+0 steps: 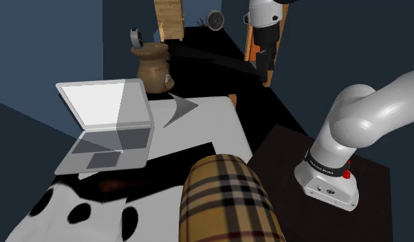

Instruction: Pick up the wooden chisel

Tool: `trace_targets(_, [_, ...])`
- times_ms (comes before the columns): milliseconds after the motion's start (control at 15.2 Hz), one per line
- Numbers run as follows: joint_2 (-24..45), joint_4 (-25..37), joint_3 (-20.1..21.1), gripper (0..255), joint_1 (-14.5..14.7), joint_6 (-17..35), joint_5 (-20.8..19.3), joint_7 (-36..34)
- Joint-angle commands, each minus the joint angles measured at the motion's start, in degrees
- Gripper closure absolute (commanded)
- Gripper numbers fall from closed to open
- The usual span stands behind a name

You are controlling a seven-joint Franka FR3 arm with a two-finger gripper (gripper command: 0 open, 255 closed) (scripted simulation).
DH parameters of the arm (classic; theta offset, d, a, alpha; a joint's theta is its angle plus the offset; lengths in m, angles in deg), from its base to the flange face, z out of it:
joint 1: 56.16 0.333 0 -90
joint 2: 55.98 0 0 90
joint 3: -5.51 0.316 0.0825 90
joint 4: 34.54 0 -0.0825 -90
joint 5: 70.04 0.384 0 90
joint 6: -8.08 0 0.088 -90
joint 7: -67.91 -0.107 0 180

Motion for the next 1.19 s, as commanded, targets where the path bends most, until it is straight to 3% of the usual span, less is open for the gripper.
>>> trace_targets(0, [0.0, 0.0, 0.0, 0, 0.0, 0.0, 0.0, 0.0])
trace_targets(594, [11.68, -1.6, 7.24, 0, 3.35, 14.86, 4.32, -6.8])
trace_targets(1122, [25.99, 2.01, 13.55, 0, 5.2, 26.9, 4.41, -13.33])
